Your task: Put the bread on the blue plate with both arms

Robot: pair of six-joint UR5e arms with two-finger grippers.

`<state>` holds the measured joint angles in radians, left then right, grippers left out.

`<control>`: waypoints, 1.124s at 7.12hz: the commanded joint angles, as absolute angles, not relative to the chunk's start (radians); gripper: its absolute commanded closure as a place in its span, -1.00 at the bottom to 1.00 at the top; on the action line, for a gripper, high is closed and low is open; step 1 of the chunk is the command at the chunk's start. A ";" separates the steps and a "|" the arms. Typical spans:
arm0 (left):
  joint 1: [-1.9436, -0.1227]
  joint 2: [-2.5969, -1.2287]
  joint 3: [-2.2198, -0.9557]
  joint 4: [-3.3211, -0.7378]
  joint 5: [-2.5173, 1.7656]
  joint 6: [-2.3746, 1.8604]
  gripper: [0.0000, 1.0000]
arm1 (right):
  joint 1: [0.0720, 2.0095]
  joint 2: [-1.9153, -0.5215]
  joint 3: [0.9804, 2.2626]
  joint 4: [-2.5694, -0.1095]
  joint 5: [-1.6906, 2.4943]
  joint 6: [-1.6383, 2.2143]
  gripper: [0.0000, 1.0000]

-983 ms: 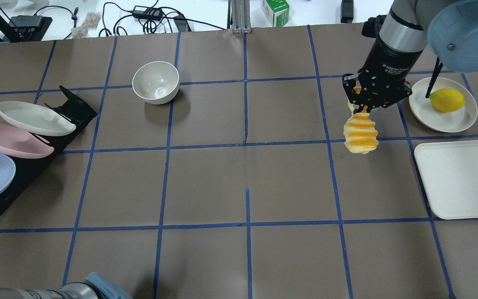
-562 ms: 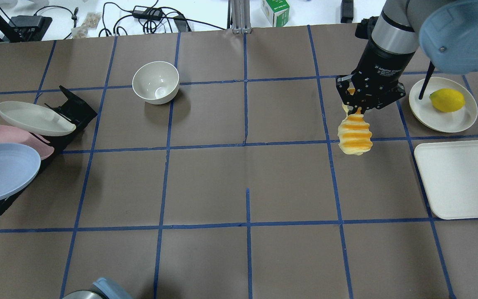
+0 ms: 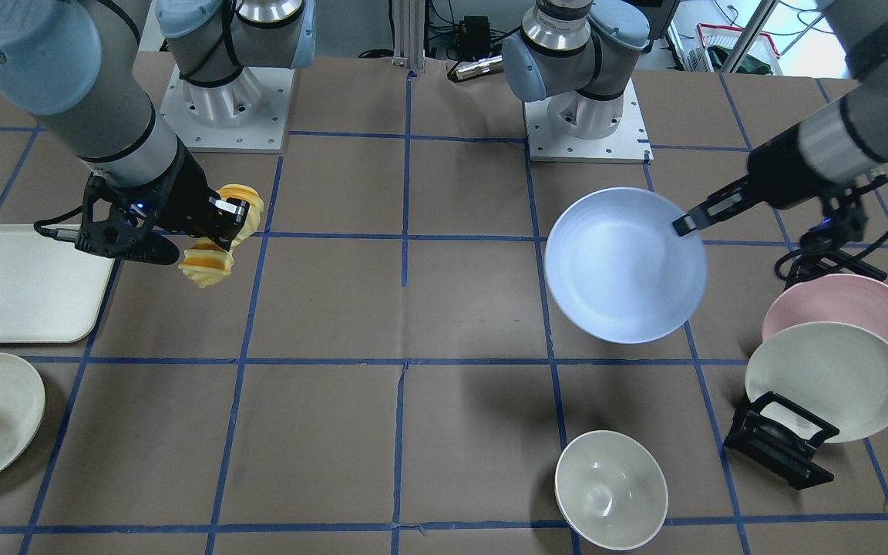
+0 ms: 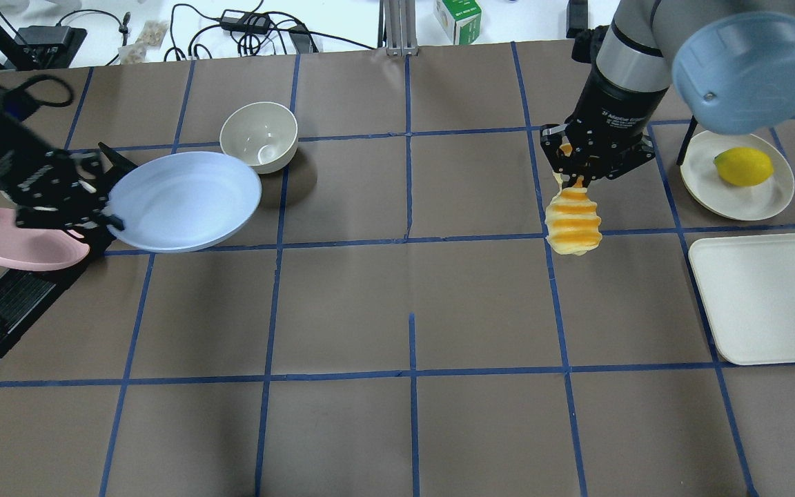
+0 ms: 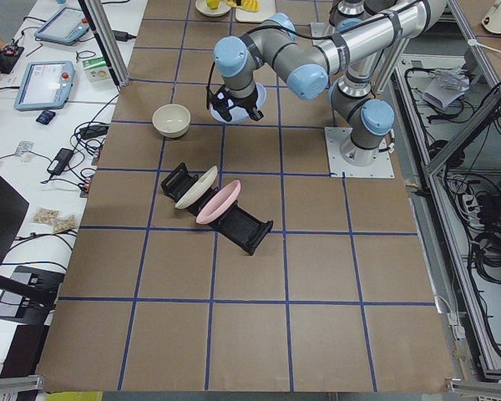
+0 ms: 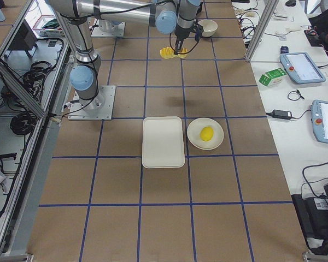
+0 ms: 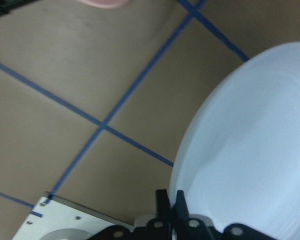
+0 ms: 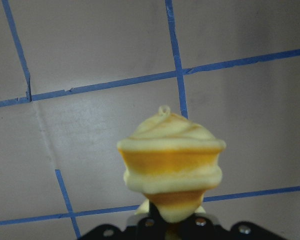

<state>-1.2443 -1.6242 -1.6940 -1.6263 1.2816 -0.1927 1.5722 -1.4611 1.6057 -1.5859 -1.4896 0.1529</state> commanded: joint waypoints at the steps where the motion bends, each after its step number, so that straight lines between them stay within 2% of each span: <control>1: -1.454 -1.724 -1.857 -1.167 1.212 -0.405 1.00 | 1.577 -1.460 1.609 -1.591 -1.491 0.152 1.00; 2: -1.486 -1.765 -1.943 -0.987 1.136 -0.469 1.00 | 1.578 -1.456 1.608 -1.592 -1.488 0.147 1.00; 3: -1.529 -1.802 -1.956 -0.903 1.117 -0.600 1.00 | 1.601 -1.450 1.608 -1.606 -1.491 0.150 1.00; 5: -1.669 -1.825 -1.988 -0.838 1.143 -0.672 1.00 | 1.643 -1.413 1.608 -1.675 -1.488 0.149 1.00; 7: -1.683 -1.798 -2.084 -0.813 1.149 -0.680 1.00 | 1.666 -1.407 1.615 -1.677 -1.486 0.152 1.00; 8: -1.687 -1.830 -2.106 -0.763 1.150 -0.695 1.00 | 1.672 -1.399 1.624 -1.684 -1.483 0.150 1.00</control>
<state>-1.6791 -1.8127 -2.0678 -0.8062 1.1485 -0.6810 1.6628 -1.4072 1.6155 -1.6767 -1.4862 0.1512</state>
